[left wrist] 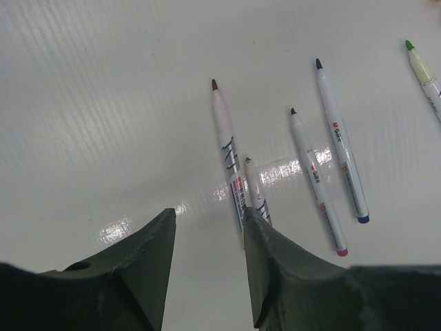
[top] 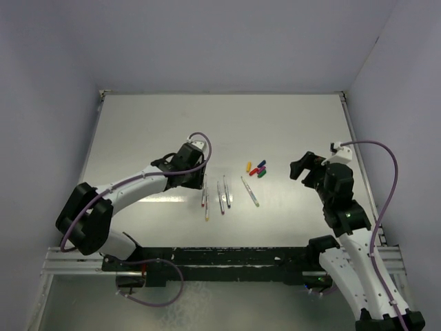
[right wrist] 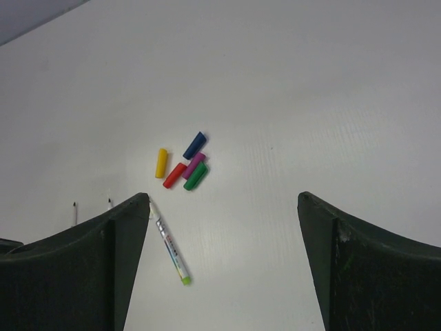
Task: Insert the pens into the pen caps
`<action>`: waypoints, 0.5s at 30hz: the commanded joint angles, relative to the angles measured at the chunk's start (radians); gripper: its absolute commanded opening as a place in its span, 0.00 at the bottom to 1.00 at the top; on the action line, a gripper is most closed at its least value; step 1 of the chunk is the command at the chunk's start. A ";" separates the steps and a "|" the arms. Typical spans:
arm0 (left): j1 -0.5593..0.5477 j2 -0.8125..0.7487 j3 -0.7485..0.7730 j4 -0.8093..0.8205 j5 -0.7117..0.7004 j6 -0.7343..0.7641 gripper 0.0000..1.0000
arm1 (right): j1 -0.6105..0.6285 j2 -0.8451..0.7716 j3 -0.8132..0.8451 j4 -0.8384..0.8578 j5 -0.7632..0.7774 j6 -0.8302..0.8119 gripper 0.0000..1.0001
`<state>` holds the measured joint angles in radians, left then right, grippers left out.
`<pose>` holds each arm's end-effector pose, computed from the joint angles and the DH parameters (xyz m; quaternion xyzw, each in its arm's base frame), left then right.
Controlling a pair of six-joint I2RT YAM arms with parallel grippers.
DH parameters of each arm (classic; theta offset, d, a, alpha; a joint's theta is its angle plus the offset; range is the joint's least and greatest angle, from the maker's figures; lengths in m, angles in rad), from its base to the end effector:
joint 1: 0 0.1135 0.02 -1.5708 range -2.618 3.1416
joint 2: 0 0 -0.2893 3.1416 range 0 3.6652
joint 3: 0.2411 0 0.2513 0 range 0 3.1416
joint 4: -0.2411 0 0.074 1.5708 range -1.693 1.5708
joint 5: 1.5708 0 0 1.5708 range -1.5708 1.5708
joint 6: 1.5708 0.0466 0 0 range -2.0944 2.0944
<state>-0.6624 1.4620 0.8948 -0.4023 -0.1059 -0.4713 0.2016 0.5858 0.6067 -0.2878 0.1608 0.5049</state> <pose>0.2354 -0.1774 0.2214 0.0754 0.9509 -0.1162 0.2766 0.1361 0.0202 0.3069 0.1679 0.7759 0.1493 0.5895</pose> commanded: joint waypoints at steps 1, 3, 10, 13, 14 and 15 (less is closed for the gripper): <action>-0.001 0.020 0.033 0.056 0.013 -0.013 0.48 | -0.004 -0.017 0.036 0.012 -0.024 -0.017 0.89; -0.004 0.030 0.027 0.067 0.023 -0.017 0.48 | -0.004 -0.019 0.036 0.012 -0.026 -0.017 0.89; -0.032 0.064 0.015 0.078 0.007 -0.014 0.48 | -0.004 -0.026 0.036 0.001 -0.030 -0.014 0.89; -0.043 0.070 0.010 0.075 -0.009 -0.014 0.48 | -0.004 -0.026 0.039 -0.008 -0.030 -0.017 0.89; -0.045 0.070 0.006 0.073 -0.016 -0.016 0.48 | -0.004 -0.025 0.042 -0.013 -0.032 -0.017 0.89; -0.046 0.070 0.002 0.074 -0.019 -0.016 0.48 | -0.004 -0.025 0.045 -0.016 -0.033 -0.018 0.89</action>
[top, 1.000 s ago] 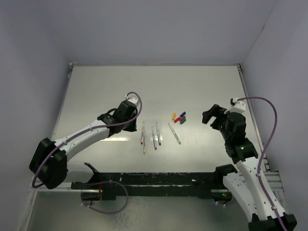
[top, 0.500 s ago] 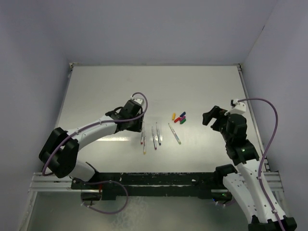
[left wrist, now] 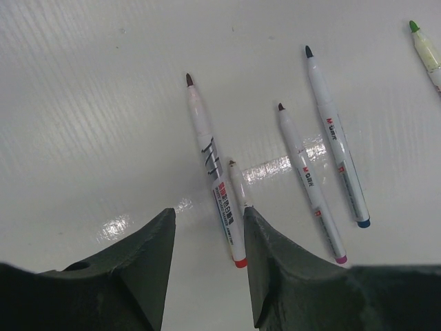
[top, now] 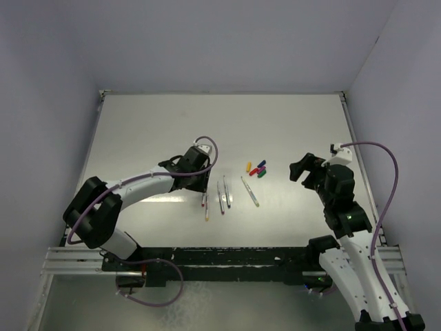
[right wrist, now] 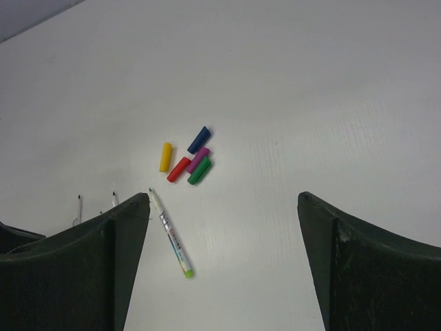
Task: Insert the pens into the pen caps
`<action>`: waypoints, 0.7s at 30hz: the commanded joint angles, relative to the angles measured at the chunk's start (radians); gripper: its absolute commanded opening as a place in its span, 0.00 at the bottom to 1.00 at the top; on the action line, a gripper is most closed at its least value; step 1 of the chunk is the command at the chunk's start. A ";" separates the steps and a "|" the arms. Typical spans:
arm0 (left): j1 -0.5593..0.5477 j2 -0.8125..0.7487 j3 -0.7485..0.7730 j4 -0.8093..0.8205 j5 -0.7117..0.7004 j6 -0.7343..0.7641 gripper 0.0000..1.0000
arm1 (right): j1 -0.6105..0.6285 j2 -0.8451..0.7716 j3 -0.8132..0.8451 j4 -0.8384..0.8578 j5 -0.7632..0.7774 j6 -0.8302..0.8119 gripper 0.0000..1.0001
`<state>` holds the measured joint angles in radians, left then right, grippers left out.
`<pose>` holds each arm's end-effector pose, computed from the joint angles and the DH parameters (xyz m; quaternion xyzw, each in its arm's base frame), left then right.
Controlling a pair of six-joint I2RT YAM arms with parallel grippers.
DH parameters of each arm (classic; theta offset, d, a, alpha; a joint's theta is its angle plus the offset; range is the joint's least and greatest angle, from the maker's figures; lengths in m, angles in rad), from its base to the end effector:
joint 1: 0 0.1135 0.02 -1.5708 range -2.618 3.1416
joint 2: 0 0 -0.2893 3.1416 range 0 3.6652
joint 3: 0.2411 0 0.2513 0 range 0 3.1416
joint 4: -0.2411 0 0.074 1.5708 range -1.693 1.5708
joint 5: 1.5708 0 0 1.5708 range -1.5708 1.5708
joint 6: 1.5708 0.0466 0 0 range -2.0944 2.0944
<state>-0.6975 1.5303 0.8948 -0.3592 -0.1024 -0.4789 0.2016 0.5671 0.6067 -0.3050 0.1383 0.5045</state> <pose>0.2375 -0.1928 0.2051 0.0900 0.9534 -0.1166 0.2633 0.1320 0.0204 0.3070 0.1611 0.7771 0.1580 0.5875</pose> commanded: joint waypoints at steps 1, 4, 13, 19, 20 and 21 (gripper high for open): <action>-0.010 0.000 -0.002 0.030 -0.023 -0.009 0.48 | -0.004 -0.007 0.048 -0.003 -0.011 -0.019 0.89; -0.015 0.003 -0.005 0.022 -0.031 -0.009 0.48 | -0.004 -0.011 0.052 -0.008 -0.008 -0.020 0.89; -0.039 0.020 -0.007 -0.012 -0.082 -0.018 0.48 | -0.004 -0.017 0.057 -0.005 -0.019 -0.017 0.89; -0.053 0.039 -0.005 -0.017 -0.094 -0.027 0.48 | -0.004 -0.025 0.051 -0.008 -0.020 -0.011 0.89; -0.055 0.040 -0.005 -0.018 -0.095 -0.029 0.47 | -0.004 -0.026 0.051 -0.009 -0.021 -0.011 0.89; -0.055 0.042 -0.005 -0.018 -0.096 -0.031 0.47 | -0.004 -0.028 0.051 -0.009 -0.021 -0.011 0.89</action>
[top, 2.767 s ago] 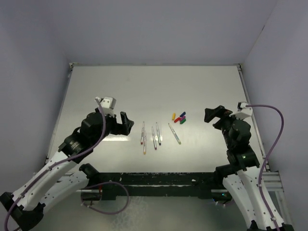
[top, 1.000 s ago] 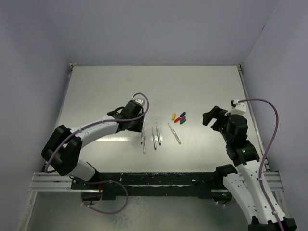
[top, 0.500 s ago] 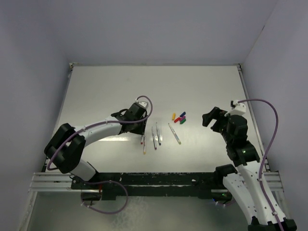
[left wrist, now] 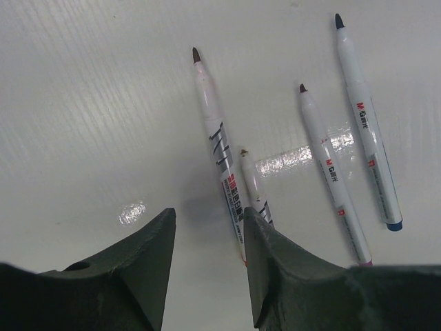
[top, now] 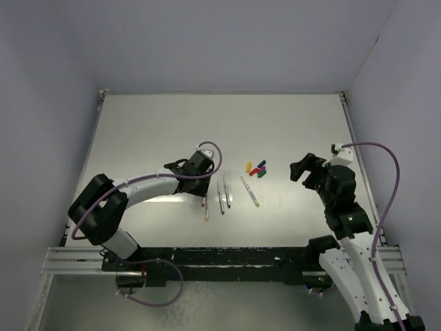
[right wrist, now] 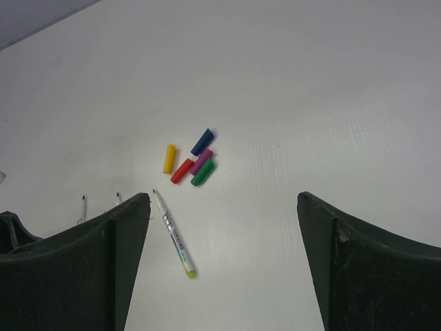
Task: Insert the pens into the pen caps
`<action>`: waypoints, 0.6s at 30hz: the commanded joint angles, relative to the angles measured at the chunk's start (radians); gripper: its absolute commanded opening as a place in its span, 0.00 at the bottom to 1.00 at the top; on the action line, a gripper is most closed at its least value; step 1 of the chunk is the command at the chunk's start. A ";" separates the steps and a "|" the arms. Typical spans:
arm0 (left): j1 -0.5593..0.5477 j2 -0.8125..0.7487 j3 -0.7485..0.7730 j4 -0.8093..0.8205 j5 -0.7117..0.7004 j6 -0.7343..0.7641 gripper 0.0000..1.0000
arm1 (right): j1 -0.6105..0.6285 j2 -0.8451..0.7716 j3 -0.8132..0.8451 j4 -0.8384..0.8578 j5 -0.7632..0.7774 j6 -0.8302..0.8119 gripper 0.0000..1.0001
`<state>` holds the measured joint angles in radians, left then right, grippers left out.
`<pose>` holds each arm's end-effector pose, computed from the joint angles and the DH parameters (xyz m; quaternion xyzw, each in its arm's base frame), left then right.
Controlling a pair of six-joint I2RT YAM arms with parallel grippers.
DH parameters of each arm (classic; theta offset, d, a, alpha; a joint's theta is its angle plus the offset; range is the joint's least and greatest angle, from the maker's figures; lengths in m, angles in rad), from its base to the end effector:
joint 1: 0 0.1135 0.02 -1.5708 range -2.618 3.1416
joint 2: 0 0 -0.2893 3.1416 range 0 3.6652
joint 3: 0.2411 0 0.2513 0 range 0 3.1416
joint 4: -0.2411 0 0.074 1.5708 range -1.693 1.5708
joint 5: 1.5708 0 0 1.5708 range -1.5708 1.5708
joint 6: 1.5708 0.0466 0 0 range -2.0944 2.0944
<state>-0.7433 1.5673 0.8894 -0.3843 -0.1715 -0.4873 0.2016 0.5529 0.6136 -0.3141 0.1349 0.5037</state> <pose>0.2300 -0.2006 0.1917 0.1017 0.9591 -0.0770 0.2525 0.1287 0.0199 0.3100 0.1595 0.7738 0.1609 0.5915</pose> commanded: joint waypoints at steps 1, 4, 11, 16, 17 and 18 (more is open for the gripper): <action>-0.010 0.006 0.000 0.008 -0.028 -0.023 0.47 | -0.004 -0.015 0.044 -0.002 -0.017 -0.011 0.88; -0.013 0.008 -0.003 0.012 -0.031 -0.027 0.48 | -0.004 -0.019 0.046 -0.008 -0.015 -0.010 0.88; -0.016 0.026 -0.006 0.030 -0.021 -0.031 0.48 | -0.004 -0.027 0.048 -0.011 -0.017 -0.010 0.89; -0.019 0.044 -0.006 0.038 -0.016 -0.030 0.48 | -0.004 -0.032 0.048 -0.016 -0.012 -0.011 0.89; -0.018 0.047 -0.006 0.041 -0.016 -0.030 0.48 | -0.004 -0.032 0.048 -0.017 -0.011 -0.011 0.89; -0.020 0.050 -0.006 0.042 -0.016 -0.029 0.48 | -0.004 -0.033 0.048 -0.017 -0.010 -0.011 0.89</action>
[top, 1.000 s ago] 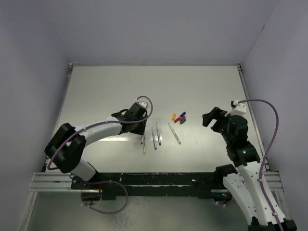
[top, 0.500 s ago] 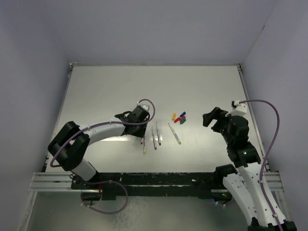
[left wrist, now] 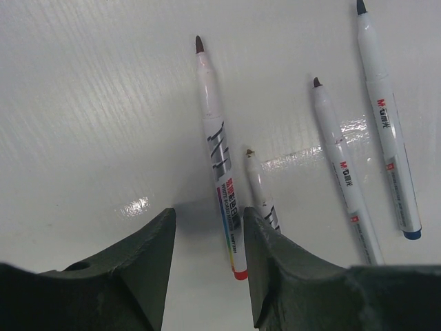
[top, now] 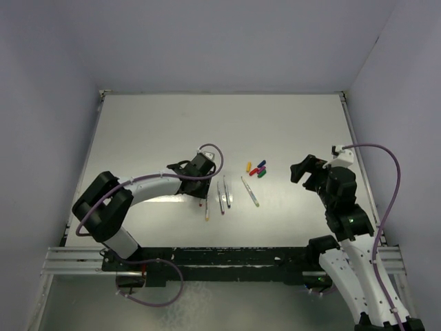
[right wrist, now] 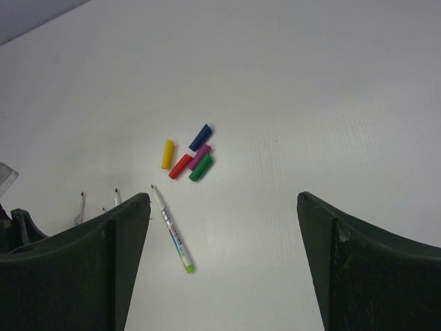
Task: Insert the pens into the pen caps
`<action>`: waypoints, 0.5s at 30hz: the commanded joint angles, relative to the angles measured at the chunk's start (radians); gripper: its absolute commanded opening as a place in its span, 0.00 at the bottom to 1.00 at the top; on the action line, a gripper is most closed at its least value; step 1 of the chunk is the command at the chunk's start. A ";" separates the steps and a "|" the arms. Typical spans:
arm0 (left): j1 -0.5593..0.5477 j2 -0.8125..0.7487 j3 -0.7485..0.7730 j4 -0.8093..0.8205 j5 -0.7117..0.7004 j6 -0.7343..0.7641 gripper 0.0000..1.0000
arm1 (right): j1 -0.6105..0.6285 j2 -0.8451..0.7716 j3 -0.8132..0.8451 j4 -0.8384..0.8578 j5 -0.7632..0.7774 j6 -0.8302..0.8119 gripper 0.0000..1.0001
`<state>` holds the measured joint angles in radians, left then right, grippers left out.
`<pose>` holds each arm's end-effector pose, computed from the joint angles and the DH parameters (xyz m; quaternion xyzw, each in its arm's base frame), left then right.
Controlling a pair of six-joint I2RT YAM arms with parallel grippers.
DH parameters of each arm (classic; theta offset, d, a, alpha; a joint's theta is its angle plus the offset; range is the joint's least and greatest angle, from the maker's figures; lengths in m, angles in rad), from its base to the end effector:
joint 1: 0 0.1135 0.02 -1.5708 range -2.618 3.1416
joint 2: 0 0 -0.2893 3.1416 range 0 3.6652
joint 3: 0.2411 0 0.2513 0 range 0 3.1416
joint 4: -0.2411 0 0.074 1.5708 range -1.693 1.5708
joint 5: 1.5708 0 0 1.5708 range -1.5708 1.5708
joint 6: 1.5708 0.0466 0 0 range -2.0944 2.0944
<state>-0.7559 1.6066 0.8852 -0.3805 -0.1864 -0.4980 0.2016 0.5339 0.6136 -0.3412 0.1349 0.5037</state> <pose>0.2296 -0.2045 0.1796 0.1031 0.9632 -0.0624 0.2404 0.1242 0.0190 0.3089 0.1597 0.7763 0.1596 0.5886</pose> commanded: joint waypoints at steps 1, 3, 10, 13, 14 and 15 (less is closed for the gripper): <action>-0.008 0.013 -0.002 0.039 0.000 -0.019 0.48 | -0.004 -0.015 0.046 0.010 -0.009 -0.011 0.89; -0.008 0.020 -0.002 0.042 0.002 -0.019 0.48 | -0.004 -0.015 0.046 0.011 -0.009 -0.012 0.89; -0.008 0.062 0.010 0.040 -0.006 -0.016 0.48 | -0.004 -0.017 0.044 0.013 -0.009 -0.013 0.89; -0.007 0.076 0.021 0.027 -0.013 -0.015 0.47 | -0.004 -0.021 0.048 0.007 -0.004 -0.017 0.89; -0.007 0.080 0.029 0.014 -0.016 -0.015 0.47 | -0.004 -0.023 0.050 0.001 -0.001 -0.017 0.89; -0.008 0.084 0.037 0.000 -0.019 -0.016 0.47 | -0.004 -0.024 0.053 -0.002 0.001 -0.019 0.89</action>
<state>-0.7605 1.6451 0.9020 -0.3523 -0.2058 -0.4973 0.2016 0.5224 0.6136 -0.3477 0.1356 0.5034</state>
